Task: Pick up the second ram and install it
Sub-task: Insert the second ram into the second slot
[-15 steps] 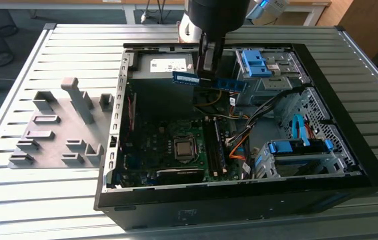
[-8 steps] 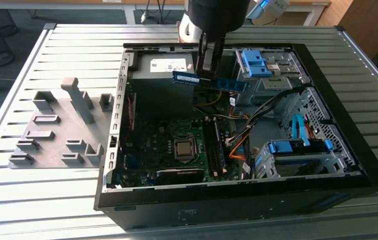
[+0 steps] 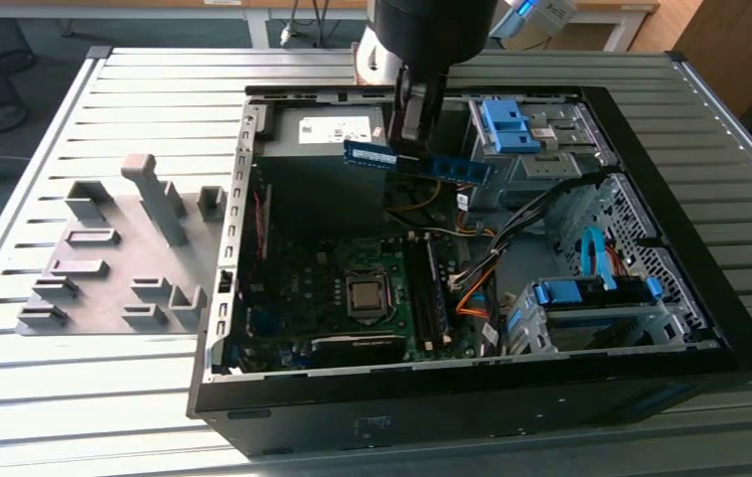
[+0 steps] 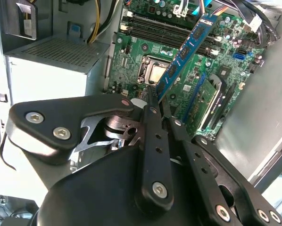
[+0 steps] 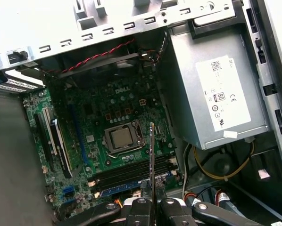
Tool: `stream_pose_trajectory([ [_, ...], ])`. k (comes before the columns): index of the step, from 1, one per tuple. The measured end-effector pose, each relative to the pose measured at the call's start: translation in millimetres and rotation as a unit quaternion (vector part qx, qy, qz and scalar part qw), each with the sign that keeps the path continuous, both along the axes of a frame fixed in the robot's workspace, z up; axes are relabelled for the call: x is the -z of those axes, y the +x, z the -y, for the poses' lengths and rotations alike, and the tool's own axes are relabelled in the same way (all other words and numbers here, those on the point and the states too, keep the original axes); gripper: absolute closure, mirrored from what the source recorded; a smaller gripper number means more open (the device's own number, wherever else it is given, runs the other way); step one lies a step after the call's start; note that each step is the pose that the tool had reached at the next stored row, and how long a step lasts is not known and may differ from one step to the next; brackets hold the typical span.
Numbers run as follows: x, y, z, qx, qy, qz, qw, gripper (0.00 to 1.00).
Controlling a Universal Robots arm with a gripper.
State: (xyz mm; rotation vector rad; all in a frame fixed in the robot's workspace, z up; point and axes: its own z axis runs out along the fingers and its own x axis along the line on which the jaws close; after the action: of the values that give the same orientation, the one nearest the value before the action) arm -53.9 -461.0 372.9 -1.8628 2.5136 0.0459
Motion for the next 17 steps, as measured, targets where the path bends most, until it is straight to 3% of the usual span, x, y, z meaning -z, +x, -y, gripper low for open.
stream_pose_trajectory([
  [17, 0.2, 0.0, 0.0, 0.045, 0.0, 0.0, 0.999, 0.86],
])
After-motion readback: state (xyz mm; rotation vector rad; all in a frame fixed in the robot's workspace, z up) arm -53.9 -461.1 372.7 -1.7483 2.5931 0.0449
